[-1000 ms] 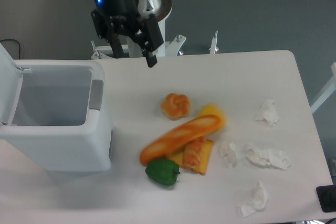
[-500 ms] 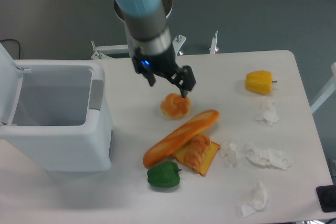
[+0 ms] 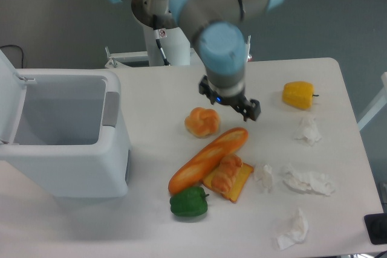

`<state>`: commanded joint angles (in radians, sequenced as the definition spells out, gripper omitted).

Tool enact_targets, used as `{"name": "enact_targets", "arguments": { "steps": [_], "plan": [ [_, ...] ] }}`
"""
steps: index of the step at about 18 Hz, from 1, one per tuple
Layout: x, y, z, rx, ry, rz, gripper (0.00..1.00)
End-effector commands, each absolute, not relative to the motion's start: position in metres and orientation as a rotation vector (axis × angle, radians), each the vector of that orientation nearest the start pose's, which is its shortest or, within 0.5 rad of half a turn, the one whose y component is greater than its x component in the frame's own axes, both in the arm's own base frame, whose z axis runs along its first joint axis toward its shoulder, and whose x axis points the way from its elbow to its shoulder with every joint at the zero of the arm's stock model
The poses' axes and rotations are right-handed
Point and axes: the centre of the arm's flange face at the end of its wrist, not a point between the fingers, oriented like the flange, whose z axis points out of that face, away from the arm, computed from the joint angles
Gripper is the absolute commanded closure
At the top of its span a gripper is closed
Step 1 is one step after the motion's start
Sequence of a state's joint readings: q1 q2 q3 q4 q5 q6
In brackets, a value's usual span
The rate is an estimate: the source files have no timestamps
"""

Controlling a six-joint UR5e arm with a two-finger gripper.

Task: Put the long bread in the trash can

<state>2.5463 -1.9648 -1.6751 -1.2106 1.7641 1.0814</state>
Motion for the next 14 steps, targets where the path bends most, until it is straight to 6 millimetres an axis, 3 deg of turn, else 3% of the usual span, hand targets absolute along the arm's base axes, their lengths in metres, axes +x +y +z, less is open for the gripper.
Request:
{"name": "enact_targets", "arguments": {
  "steps": [4,11,14],
  "plan": [
    [-0.444,0.429,0.226,-3.356,0.216,0.001,0.00],
    [-0.449,0.437,0.192,-3.368,0.285,-0.055,0.00],
    [-0.441,0.443,0.178,-3.377,0.318,-0.083,0.01]
  ]
}}
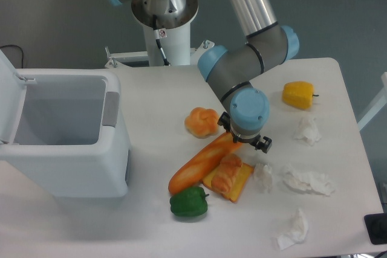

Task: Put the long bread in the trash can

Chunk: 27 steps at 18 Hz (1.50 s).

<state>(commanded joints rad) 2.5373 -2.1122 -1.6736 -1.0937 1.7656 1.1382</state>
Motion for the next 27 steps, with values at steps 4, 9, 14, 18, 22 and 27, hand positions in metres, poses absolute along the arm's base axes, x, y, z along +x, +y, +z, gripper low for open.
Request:
{"name": "enact_targets", "arguments": {
  "steps": [4,9,14,18,22,27],
  "plan": [
    [-0.425,0.453,0.171,-3.382,0.375,-0.103,0.52],
    [-0.430,0.449,0.196,-3.371,0.386,-0.076,1.00],
    [-0.435,0.429,0.240,-3.375,0.334,-0.081,1.00],
    [-0.440,0.420,0.308,-3.361,0.300,-0.027,1.00],
    [-0.424,0.414,0.404,-3.337,0.316,-0.013,1.00],
    [-0.374,0.399,0.490,-3.182,0.296,0.046,1.00]
  ]
}}
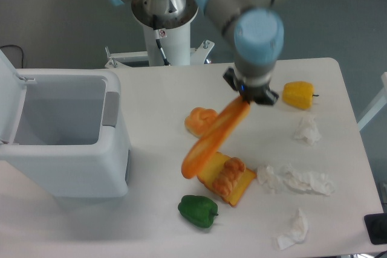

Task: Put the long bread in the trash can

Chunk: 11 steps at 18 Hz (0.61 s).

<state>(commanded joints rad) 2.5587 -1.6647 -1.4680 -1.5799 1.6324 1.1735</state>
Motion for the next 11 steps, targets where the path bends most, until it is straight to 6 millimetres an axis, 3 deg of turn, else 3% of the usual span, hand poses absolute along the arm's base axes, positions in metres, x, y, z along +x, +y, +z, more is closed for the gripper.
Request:
{"name": "enact_targets", "arguments": {
  "steps": [5,7,11],
  "plan": [
    [-0.327,0.387,0.554,-3.045,0.277,0.058,1.00],
    [-0.312,0.384,0.570,-3.010,0.231,0.070,1.00],
    [-0.262,0.401,0.590,-2.969,0.214,0.090,1.00]
  ]
}}
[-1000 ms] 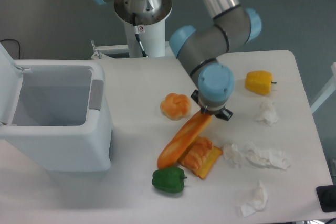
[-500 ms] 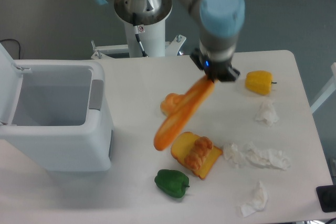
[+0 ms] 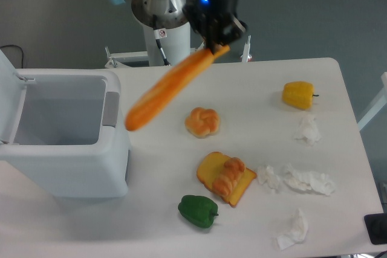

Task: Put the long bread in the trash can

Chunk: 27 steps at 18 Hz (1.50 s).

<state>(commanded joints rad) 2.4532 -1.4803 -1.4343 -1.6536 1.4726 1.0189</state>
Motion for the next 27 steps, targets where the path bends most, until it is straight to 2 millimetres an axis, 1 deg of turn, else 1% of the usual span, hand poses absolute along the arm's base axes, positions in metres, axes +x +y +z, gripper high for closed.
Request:
{"name": "enact_targets", "arguments": {
  "steps": [3,5,8,12,15,18,20,22,24,27],
  "plan": [
    [-0.227,0.423,0.590,-2.964,0.222,0.074,1.00],
    [-0.216,0.432,0.587,-2.965,0.243,0.058,1.00],
    [-0.193,0.444,0.583,-2.962,0.308,0.040,1.00],
    [-0.172,0.451,0.580,-2.962,0.374,0.030,1.00],
    [-0.166,0.454,0.577,-2.962,0.397,0.020,1.00],
    [-0.165,0.456,0.574,-2.966,0.404,0.013,1.00],
    [-0.167,0.460,0.565,-2.978,0.407,-0.003,1.00],
    [-0.168,0.462,0.552,-2.997,0.410,-0.027,1.00],
    [-0.169,0.462,0.544,-3.007,0.412,-0.044,1.00],
    [-0.172,0.466,0.537,-3.015,0.415,-0.057,1.00]
  ]
}}
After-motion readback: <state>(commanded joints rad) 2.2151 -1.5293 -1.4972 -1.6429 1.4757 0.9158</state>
